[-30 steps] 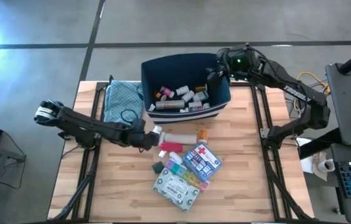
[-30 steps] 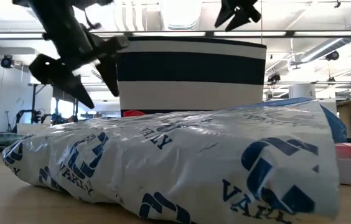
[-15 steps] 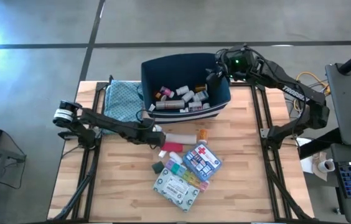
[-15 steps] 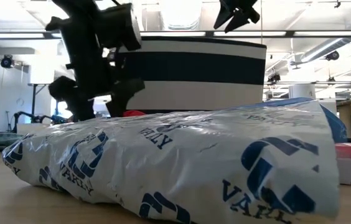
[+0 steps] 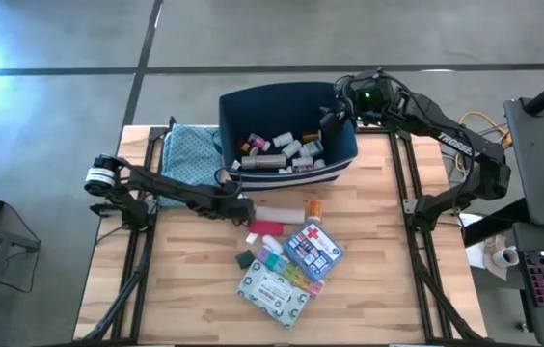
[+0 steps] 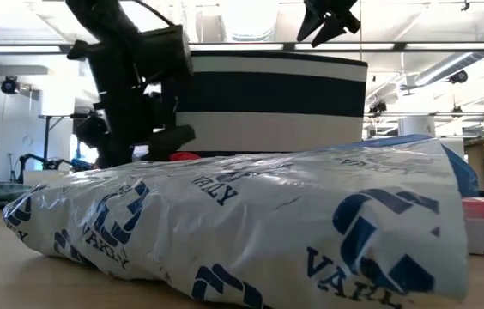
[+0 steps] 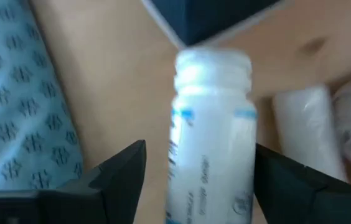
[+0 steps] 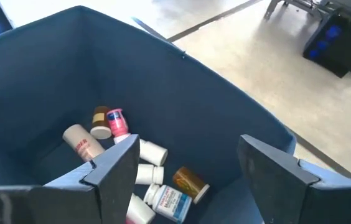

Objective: Pick & place medical supplies in basket/bin
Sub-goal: Put the blue pill bottle into the blue bin, then put the medicine kit into the blue bin

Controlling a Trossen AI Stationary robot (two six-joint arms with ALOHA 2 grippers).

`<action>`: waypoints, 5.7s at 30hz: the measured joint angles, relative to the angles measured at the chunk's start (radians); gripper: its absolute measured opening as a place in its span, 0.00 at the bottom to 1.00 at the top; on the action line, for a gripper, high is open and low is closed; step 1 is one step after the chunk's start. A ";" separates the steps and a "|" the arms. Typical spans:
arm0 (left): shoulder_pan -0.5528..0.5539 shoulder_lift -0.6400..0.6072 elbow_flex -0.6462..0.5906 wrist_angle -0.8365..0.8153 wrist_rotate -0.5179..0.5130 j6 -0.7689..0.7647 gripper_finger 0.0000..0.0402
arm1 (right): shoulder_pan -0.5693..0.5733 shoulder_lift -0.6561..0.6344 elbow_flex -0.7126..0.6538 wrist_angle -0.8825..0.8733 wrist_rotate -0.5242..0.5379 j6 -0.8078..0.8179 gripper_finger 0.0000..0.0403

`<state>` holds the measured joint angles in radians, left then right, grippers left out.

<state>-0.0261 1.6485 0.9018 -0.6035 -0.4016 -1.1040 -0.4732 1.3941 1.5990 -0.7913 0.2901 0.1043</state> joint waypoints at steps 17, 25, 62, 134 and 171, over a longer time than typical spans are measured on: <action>-0.136 -0.192 0.107 -0.022 0.114 0.040 0.36 | 0.000 0.000 0.000 -0.028 -0.001 -0.014 0.63; -0.144 -0.444 0.264 0.090 0.085 0.257 0.37 | -0.001 0.001 0.000 -0.026 0.000 -0.037 0.61; -0.125 -0.179 0.761 -0.302 -0.164 0.765 0.72 | 0.489 -0.084 -0.227 -0.481 -0.355 0.122 0.61; 0.028 0.307 0.483 0.316 0.813 0.440 0.72 | 1.322 0.563 -0.376 -0.337 0.447 0.840 0.57; 0.026 0.307 0.426 0.331 0.766 0.413 0.72 | 1.322 0.611 -0.285 -0.257 0.436 0.875 0.89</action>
<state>0.0002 1.9553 1.3277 -0.2726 0.3641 -0.6914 0.8486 2.0052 1.3137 -1.0482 0.7265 0.9796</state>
